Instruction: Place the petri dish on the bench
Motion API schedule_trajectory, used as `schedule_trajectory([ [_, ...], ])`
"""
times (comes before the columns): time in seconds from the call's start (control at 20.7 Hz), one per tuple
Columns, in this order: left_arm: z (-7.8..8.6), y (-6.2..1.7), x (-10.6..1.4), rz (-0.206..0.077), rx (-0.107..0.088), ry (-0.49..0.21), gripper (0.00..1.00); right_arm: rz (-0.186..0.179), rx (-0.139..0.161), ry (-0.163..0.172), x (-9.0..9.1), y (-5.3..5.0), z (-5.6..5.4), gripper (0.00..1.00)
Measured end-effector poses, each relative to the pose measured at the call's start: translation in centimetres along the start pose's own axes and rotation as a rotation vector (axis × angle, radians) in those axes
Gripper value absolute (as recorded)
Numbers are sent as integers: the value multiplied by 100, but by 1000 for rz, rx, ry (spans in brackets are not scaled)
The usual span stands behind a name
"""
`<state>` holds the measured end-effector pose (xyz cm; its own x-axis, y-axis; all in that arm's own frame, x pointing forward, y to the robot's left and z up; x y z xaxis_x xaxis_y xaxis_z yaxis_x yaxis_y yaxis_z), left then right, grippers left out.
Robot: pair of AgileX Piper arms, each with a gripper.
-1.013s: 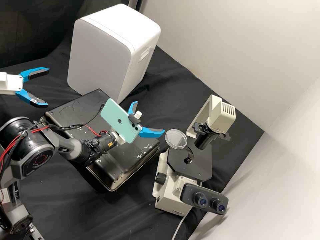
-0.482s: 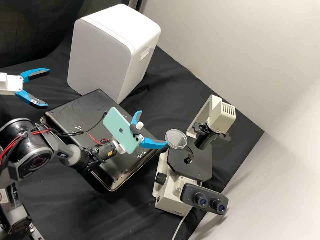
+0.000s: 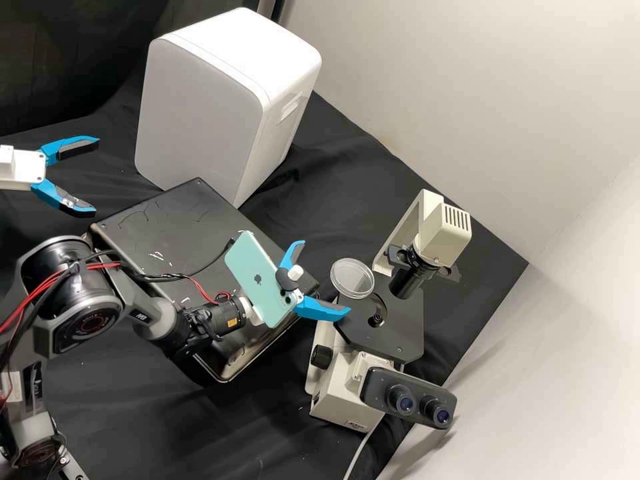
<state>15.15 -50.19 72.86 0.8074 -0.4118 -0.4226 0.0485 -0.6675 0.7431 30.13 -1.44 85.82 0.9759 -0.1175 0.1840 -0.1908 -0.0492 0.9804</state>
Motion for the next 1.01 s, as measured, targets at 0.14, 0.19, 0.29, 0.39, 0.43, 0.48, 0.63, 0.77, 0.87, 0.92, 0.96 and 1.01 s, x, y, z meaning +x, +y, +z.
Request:
schedule_trajectory([
  [0.14,0,0,0,0,0,0,100,1,-4,-6,31,-7,29,100],
  [0.19,0,0,0,0,0,0,100,2,-7,-6,41,-15,38,100],
  [0.29,0,0,0,0,0,0,100,4,-8,-6,75,-28,54,100],
  [0.39,0,0,0,0,0,0,100,8,-21,-5,116,-26,62,100],
  [0.43,0,0,0,0,0,0,100,8,-33,-7,134,-27,72,100],
  [0.48,-4,-3,1,-2,0,2,100,13,-38,-5,158,-18,72,100],
  [0.63,-8,-6,2,-3,0,4,100,24,-49,-11,230,-13,96,100],
  [0.77,-6,-13,4,-8,0,2,100,28,-49,-12,281,-18,105,100],
  [0.87,-7,-22,7,-13,0,3,100,28,-55,-13,307,-22,116,100],
  [0.92,-7,-22,7,-13,0,3,100,30,-57,-13,316,-18,117,100],
  [0.96,-7,-22,7,-13,0,3,100,34,-63,-18,337,-3,132,100],
  [1.01,-7,-22,7,-13,0,3,100,32,-70,-23,356,-6,146,100],
])
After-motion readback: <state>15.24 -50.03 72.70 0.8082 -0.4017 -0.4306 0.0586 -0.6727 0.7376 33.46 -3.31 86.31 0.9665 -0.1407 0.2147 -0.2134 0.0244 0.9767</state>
